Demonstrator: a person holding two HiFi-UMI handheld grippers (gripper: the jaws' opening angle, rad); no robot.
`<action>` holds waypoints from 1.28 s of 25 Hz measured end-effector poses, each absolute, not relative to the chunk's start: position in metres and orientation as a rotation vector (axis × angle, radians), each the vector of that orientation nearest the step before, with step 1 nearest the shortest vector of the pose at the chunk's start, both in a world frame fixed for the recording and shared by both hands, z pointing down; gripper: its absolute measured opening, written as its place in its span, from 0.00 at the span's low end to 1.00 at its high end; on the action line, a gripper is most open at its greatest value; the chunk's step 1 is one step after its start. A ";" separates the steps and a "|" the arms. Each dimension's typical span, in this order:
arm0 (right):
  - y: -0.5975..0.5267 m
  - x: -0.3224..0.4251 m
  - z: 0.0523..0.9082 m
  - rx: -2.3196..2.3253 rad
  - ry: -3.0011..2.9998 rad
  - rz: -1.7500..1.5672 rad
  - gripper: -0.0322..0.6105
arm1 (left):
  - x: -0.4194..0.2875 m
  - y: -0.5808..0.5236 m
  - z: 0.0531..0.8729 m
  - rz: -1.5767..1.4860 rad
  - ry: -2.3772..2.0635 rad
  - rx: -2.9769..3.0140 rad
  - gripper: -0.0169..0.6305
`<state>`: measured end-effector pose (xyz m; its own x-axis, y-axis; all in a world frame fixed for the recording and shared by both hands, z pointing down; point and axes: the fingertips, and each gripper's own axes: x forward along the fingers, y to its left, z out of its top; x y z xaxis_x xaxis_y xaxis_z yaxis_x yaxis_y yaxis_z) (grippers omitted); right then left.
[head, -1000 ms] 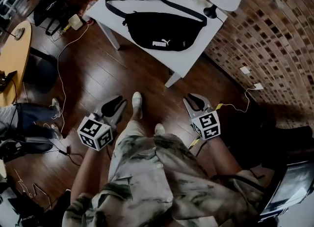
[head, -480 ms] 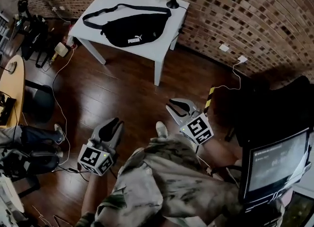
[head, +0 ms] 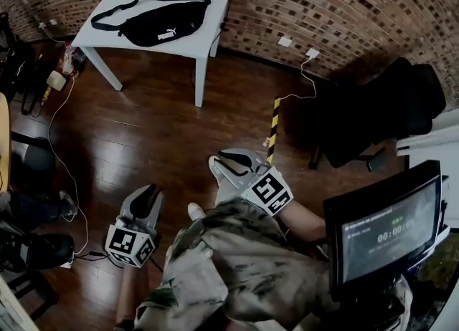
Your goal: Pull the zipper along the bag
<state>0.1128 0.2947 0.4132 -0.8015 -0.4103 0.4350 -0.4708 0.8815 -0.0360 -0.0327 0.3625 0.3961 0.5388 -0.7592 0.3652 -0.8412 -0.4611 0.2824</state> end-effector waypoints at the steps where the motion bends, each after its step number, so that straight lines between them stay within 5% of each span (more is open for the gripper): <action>1: 0.307 0.114 0.413 0.650 -2.622 0.195 0.16 | -0.029 0.371 0.398 0.252 -1.285 2.356 0.16; 32: 0.423 0.303 0.347 0.489 -2.764 -0.005 0.15 | 0.209 0.443 0.328 0.130 -1.282 2.397 0.15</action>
<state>0.3031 0.4229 0.3472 -0.8855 -0.3340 0.3231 -0.3328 0.9410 0.0608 0.2092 0.4430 0.3284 0.5711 -0.7744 0.2724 -0.8132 -0.4885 0.3162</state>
